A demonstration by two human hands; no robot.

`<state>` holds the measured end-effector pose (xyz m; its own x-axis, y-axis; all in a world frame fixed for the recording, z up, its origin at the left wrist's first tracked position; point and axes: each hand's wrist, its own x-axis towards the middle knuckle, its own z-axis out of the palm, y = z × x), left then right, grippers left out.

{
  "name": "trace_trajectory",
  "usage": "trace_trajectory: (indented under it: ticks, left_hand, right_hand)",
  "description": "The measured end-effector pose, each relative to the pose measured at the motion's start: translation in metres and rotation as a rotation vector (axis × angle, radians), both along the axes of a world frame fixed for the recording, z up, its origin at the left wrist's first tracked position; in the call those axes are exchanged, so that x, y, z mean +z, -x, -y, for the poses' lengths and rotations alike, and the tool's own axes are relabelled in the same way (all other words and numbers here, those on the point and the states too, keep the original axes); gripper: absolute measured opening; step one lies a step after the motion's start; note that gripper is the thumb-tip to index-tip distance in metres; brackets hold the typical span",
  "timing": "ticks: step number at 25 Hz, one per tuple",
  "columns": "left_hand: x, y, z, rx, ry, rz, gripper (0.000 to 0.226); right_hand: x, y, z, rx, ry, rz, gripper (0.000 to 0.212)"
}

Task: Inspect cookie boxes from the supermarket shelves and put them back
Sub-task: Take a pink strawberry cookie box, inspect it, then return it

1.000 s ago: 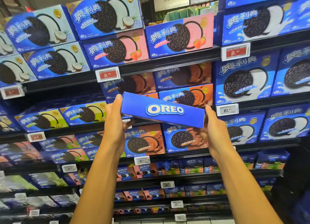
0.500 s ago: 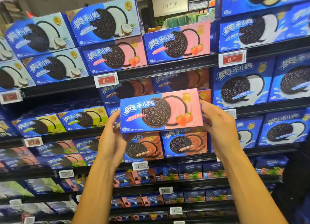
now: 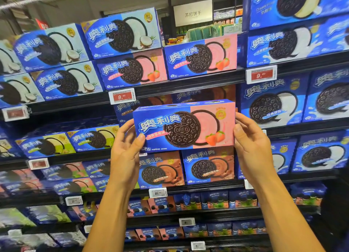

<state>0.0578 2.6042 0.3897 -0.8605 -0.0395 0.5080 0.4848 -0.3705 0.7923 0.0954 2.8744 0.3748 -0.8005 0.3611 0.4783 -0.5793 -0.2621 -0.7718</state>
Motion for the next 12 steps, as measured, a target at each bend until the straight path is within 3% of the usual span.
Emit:
trace_trajectory:
  ticks: [4, 8, 12]
  left_hand:
    - [0.0021, 0.0012, 0.0024, 0.175, 0.215, -0.084, 0.059]
    - [0.0006, 0.0005, 0.0006, 0.355, 0.386, -0.242, 0.074]
    - [-0.0032, 0.0021, -0.0037, 0.47, 0.35, -0.321, 0.061]
  right_hand:
    - [0.0052, -0.0035, -0.0049, -0.072, -0.101, -0.097, 0.025]
    - [0.0047, -0.002, -0.0051, -0.124, -0.173, -0.083, 0.051]
    - [0.0026, 0.0015, 0.0, -0.085, -0.127, -0.112, 0.054]
